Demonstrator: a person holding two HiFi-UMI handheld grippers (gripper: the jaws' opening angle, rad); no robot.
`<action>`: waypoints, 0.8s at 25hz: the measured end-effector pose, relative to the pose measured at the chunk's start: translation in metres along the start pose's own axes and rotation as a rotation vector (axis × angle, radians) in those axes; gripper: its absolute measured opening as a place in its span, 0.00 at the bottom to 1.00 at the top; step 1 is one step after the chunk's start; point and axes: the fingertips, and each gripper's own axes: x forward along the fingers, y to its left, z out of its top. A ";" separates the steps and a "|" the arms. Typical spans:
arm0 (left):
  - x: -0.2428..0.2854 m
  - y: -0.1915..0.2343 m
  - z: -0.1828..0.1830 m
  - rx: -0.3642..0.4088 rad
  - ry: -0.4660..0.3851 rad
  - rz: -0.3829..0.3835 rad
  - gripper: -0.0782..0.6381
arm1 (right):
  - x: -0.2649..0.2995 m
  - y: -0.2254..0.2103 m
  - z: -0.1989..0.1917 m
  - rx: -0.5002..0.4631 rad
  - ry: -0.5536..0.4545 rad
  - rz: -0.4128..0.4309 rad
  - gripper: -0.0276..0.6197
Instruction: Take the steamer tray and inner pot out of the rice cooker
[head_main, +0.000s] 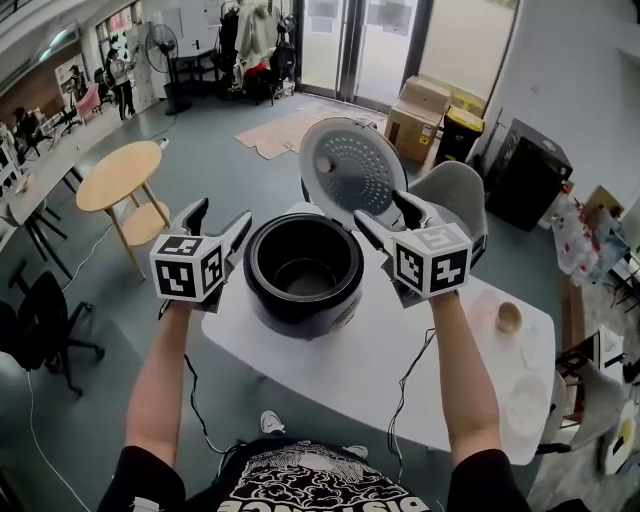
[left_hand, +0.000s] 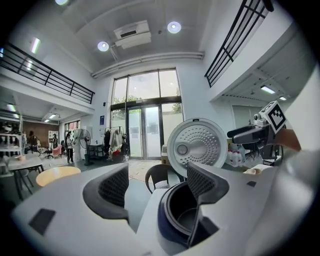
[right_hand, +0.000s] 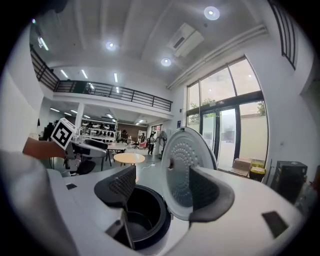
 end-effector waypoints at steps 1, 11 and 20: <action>-0.001 0.009 -0.001 -0.001 0.001 0.001 0.61 | 0.007 0.005 0.001 0.010 -0.005 -0.003 0.57; 0.002 0.082 -0.036 -0.035 0.002 -0.116 0.61 | 0.066 0.066 -0.010 0.048 0.006 -0.056 0.57; 0.036 0.079 -0.078 -0.181 0.149 -0.366 0.61 | 0.085 0.082 -0.058 0.107 0.145 -0.094 0.57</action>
